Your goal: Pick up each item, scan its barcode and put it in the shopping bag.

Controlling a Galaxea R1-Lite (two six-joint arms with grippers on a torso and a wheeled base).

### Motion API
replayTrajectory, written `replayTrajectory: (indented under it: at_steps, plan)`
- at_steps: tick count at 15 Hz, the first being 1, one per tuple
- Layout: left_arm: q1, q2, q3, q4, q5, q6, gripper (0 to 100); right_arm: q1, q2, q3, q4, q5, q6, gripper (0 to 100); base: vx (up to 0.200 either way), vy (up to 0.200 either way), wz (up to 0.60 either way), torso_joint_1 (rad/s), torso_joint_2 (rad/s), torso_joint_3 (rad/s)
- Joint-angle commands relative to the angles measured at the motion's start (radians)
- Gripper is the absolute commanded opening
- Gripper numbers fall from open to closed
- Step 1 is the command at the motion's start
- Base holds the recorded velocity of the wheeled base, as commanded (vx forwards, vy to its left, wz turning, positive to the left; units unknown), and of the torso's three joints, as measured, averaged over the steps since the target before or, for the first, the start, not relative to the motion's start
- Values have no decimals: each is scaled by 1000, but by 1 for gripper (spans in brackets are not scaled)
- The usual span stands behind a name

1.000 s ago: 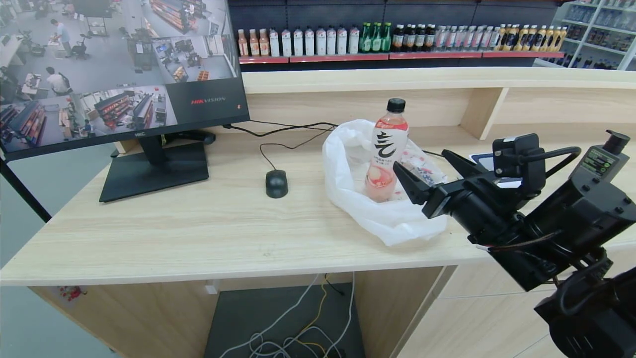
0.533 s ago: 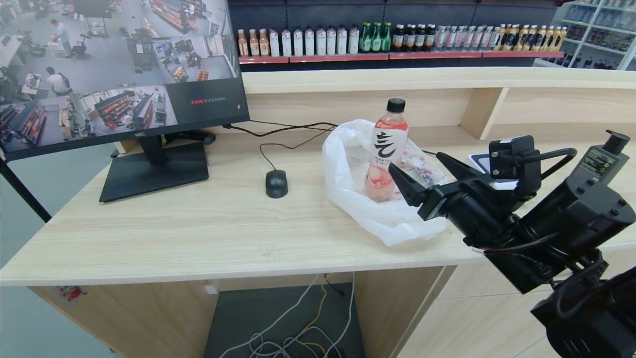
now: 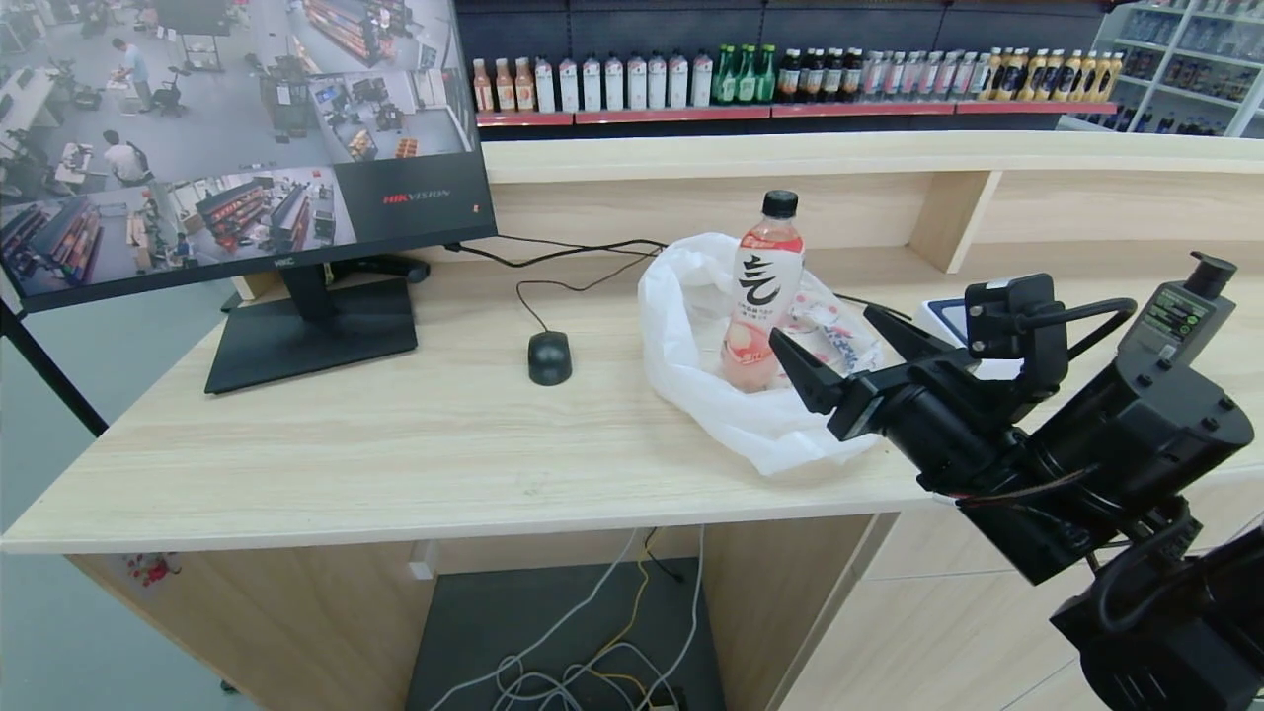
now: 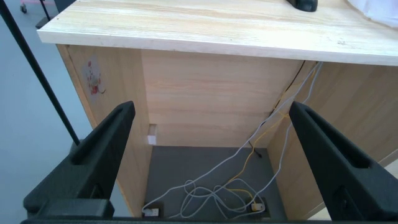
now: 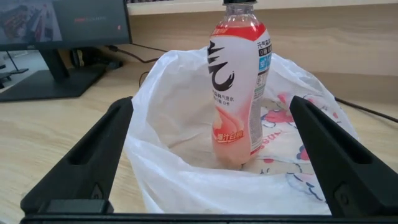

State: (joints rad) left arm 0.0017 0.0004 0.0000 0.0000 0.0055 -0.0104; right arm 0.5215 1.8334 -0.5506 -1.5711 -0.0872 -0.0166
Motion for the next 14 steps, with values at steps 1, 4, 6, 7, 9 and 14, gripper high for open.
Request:
replayTrajectory:
  at_steps: [1, 4, 6, 7, 9, 14]
  plan:
    - [0, 0, 0, 0, 1, 0, 100, 0, 15, -3, 0, 0, 0, 100, 0, 0, 0, 0, 0, 0]
    - [0, 0, 0, 0, 1, 0, 100, 0, 23, -6, 0, 0, 0, 100, 0, 0, 0, 0, 0, 0]
    - [0, 0, 0, 0, 1, 0, 100, -1, 23, -8, 0, 0, 0, 100, 0, -100, 0, 1, -1, 4]
    - [0, 0, 0, 0, 1, -2, 100, -1, 23, -8, 0, 0, 0, 100, 0, -200, 0, 7, 12, 7]
    - [0, 0, 0, 0, 1, 0, 100, -3, 21, -12, 0, 0, 0, 100, 0, -200, 0, -7, 2, 0]
    - [0, 0, 0, 0, 1, -2, 100, -6, 9, -12, 0, 0, 4, 100, 0, -200, 0, 9, 3, 2]
